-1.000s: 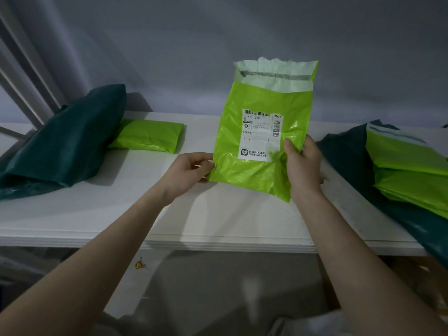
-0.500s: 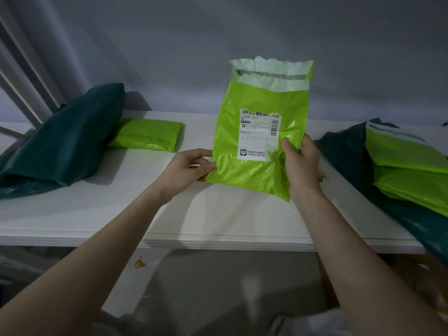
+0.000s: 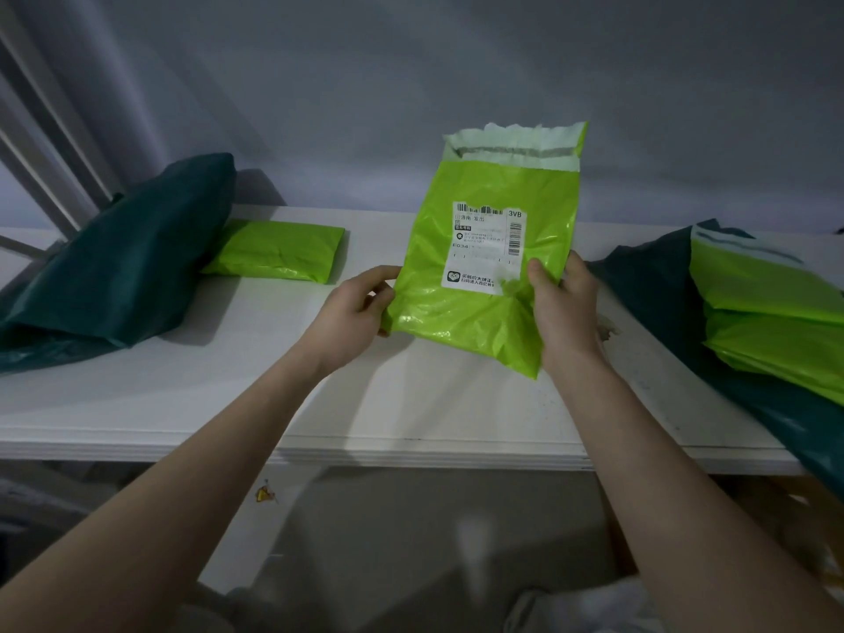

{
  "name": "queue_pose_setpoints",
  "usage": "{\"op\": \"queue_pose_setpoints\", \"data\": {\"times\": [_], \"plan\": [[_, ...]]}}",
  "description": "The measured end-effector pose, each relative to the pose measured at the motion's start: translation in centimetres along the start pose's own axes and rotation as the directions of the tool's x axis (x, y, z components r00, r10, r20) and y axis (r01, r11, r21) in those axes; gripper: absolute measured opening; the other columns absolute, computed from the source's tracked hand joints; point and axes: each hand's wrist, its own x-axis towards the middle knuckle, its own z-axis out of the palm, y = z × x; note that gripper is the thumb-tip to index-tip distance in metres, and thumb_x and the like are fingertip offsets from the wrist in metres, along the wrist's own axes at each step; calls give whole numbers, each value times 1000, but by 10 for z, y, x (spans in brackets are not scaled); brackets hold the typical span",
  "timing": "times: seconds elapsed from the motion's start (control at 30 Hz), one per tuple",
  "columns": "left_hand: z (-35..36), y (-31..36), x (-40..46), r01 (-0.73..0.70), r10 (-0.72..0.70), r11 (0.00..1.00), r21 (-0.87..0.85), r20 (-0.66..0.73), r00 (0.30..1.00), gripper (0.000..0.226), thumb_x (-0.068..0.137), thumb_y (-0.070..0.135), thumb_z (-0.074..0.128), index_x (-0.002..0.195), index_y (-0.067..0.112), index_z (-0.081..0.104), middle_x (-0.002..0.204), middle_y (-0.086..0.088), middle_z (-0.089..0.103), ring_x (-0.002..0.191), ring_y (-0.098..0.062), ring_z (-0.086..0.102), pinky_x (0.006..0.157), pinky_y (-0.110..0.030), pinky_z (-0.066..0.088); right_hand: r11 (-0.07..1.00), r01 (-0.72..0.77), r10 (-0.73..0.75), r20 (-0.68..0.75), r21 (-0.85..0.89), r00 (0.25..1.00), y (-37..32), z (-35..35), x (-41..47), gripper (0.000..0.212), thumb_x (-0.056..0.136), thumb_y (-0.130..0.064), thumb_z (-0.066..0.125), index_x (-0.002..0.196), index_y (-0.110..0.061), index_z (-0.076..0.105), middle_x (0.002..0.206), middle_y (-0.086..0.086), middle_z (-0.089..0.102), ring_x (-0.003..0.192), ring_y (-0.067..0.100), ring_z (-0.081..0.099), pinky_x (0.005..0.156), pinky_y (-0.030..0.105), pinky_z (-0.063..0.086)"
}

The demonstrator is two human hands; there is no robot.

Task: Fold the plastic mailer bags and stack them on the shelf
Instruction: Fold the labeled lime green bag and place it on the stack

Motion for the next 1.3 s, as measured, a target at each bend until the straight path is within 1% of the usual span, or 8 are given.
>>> {"op": "queue_pose_setpoints", "data": {"times": [0.23,0.37,0.5,0.6,0.8,1.13,1.2,1.3], "plan": [[-1,14,-7,309,-276,928,-208,171,946,45,97,52,29,116,25,59,92,5,64,66,-13,59,55,-18,50,999,-50,49,106,4,993,-2,3,-8,15,91,-8,54,101,-9,64,100,7,69,97,25,65,86,37,52],[-2,7,-4,317,-310,930,-185,67,948,23,96,38,46,101,22,61,75,1,60,49,-1,55,44,-13,44,993,-109,113,196,-32,974,4,8,-10,14,88,-9,56,92,-18,66,100,7,70,98,28,66,90,45,52],[0,-7,-3,351,-349,936,-39,47,936,16,94,30,53,98,14,55,79,-10,64,55,-18,55,38,-18,41,956,-53,118,212,-289,970,13,7,-10,14,87,-13,57,99,-12,64,104,11,69,101,29,63,86,35,50],[7,-15,-5,285,-290,922,261,-21,957,23,94,31,53,101,9,50,91,-17,66,77,-30,60,57,-27,42,879,20,95,216,-476,972,18,5,-13,23,90,-12,56,111,-5,54,112,14,63,105,28,58,71,24,35],[20,-18,-14,132,-152,814,566,-11,988,40,96,37,46,113,1,41,91,-27,61,86,-43,58,65,-37,37,699,162,80,301,-696,950,24,-3,-21,28,93,-11,51,119,-6,44,109,22,60,104,38,57,71,32,36],[17,-11,-19,87,-199,368,926,-13,980,41,100,37,31,129,8,32,111,-14,62,102,-34,61,65,-32,37,480,261,79,338,-837,938,28,-11,-23,46,90,-30,59,124,-8,37,116,17,55,106,39,57,77,41,45],[14,-10,-18,115,-196,372,921,-43,980,38,99,36,34,125,8,35,115,-14,56,102,-34,60,66,-33,38,427,320,16,361,-846,932,28,-10,-24,43,90,-28,58,124,-8,41,122,15,46,113,37,50,79,40,45],[7,-26,-10,-32,78,532,846,-11,997,40,94,34,31,116,5,48,118,-14,47,104,-34,53,71,-40,44,349,482,-123,470,-804,874,28,-4,-26,42,89,-25,55,125,-6,46,122,15,45,117,33,40,88,41,42]]}}
